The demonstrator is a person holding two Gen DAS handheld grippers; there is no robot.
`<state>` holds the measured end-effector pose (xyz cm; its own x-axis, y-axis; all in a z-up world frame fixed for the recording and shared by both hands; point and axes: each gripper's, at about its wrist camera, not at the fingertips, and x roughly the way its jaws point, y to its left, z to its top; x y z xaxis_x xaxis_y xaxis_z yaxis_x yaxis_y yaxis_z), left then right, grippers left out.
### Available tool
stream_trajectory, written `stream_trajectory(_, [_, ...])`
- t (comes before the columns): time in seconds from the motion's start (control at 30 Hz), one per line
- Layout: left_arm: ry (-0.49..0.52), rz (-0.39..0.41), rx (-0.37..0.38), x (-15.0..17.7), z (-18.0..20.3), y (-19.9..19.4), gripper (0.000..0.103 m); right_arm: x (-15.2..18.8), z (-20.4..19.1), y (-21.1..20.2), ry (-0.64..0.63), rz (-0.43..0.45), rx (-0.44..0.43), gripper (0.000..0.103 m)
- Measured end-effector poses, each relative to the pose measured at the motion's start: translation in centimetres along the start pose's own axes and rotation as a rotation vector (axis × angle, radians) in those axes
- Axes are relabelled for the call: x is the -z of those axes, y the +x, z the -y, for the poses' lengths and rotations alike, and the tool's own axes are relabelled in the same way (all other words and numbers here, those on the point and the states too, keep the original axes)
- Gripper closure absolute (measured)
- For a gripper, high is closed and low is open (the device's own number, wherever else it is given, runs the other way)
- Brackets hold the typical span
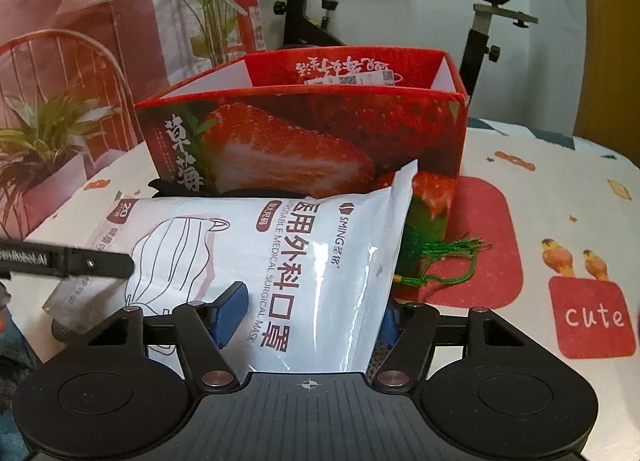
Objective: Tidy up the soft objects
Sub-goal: 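Lift the white mask bag with the left gripper above the table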
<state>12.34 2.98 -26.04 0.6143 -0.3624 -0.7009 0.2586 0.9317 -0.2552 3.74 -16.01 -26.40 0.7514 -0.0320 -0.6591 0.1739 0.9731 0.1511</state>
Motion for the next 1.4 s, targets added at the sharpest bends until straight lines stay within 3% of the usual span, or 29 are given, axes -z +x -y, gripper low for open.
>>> stream_trajectory(0.17, [-0.093, 0.026, 0.031, -0.2, -1.5, -1.1, 0.049, 0.1, 0.0, 0.0, -0.004, 0.001, 0.007, 0.045])
stream_trajectory(0.27, [-0.12, 0.03, 0.043, -0.3, -1.9, -1.2, 0.05, 0.1, 0.0, 0.0, -0.004, 0.001, 0.007, 0.045])
stream_trajectory(0.43, [-0.081, 0.052, 0.038, -0.5, -1.1, -1.4, 0.052, 0.1, 0.0, -0.1, -0.006, 0.001, 0.011, 0.045])
stream_trajectory(0.67, [-0.023, 0.09, 0.028, -0.7, -0.2, -2.1, 0.052, -0.3, -0.9, -1.5, -0.062, 0.052, 0.039, 0.055])
stream_trajectory(0.97, [-0.009, 0.206, 0.019, -1.1, -0.2, -4.3, 0.052, -1.3, -1.3, -3.2, -0.104, 0.126, 0.04, 0.064])
stream_trajectory(1.27, [0.084, 0.213, -0.006, -0.7, 1.5, -4.2, 0.052, -1.4, -1.1, -2.9, -0.099, 0.111, 0.075, 0.066])
stream_trajectory(1.4, [0.074, 0.205, -0.013, -0.8, 1.2, -4.2, 0.052, -1.5, -1.3, -3.0, -0.106, 0.117, 0.072, 0.067])
